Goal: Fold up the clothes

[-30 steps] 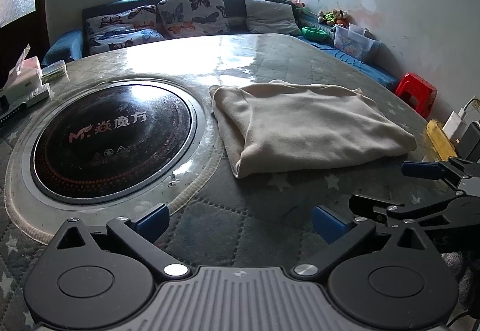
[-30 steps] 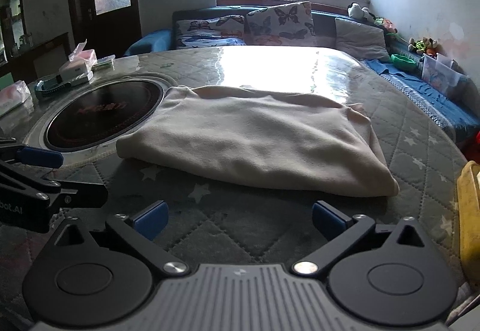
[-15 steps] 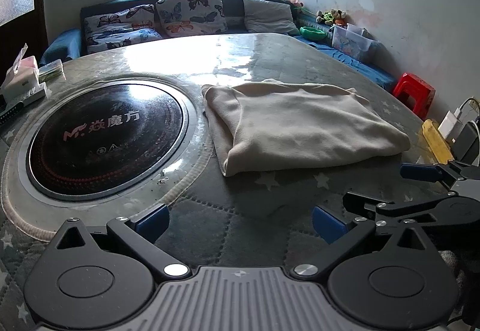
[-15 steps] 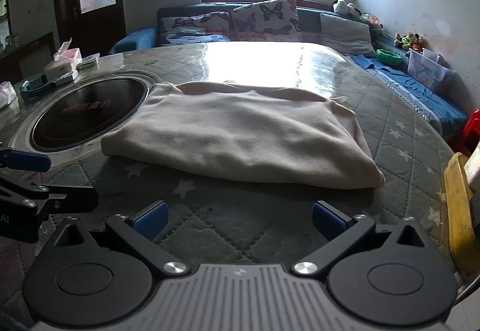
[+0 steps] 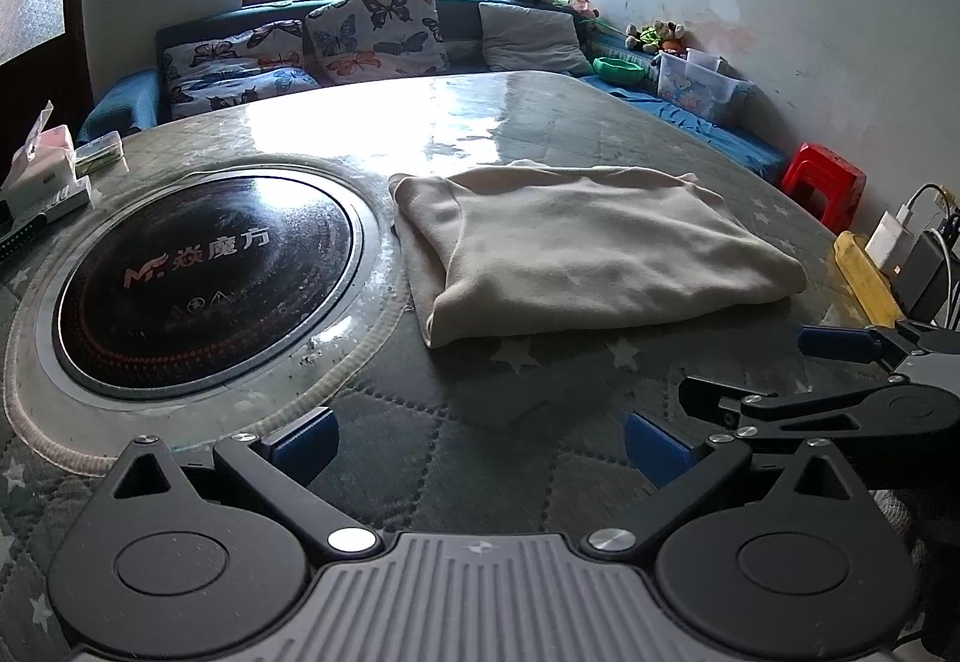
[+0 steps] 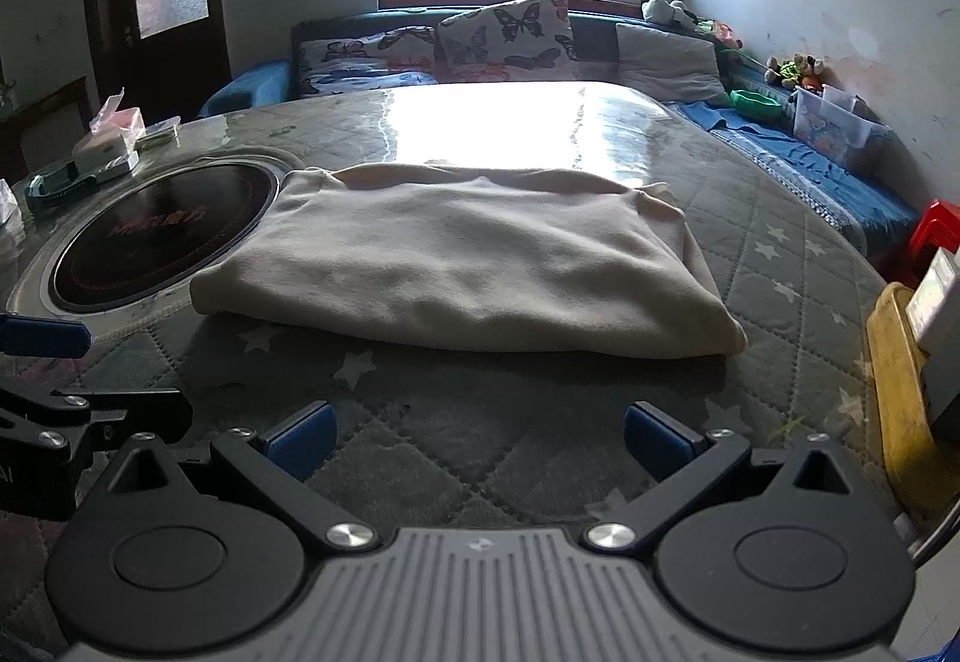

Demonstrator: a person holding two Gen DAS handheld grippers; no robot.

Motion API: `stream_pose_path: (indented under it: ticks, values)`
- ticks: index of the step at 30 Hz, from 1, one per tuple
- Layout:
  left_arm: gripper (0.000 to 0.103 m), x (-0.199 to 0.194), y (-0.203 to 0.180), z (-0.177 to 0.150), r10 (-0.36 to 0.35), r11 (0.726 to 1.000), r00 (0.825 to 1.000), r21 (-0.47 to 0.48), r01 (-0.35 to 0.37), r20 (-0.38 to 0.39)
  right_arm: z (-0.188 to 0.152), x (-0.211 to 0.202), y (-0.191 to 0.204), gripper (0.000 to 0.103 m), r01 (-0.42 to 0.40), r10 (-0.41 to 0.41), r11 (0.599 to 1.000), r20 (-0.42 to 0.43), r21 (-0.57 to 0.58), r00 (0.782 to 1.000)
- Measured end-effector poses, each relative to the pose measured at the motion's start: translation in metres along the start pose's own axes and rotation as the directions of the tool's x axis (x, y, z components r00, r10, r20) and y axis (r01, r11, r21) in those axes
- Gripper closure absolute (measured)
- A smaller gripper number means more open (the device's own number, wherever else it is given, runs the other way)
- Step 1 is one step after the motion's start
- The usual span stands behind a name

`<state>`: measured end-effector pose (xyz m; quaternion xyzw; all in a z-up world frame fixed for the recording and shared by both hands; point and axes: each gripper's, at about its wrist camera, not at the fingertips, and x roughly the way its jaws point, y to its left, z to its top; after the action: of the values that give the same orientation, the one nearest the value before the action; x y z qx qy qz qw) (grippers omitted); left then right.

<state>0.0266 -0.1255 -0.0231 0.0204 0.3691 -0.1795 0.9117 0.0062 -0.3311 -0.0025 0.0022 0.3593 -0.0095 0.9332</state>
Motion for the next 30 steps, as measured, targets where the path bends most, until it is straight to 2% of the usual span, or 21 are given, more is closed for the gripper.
stream_pose_path:
  ticks: [30]
  values:
    - [0.0,-0.017,-0.012,-0.01,0.005,1.0,0.999,0.028,-0.006,0.037,-0.008,-0.014,0.005,0.0,-0.004,0.004,1.0,0.022,0.006,1.0]
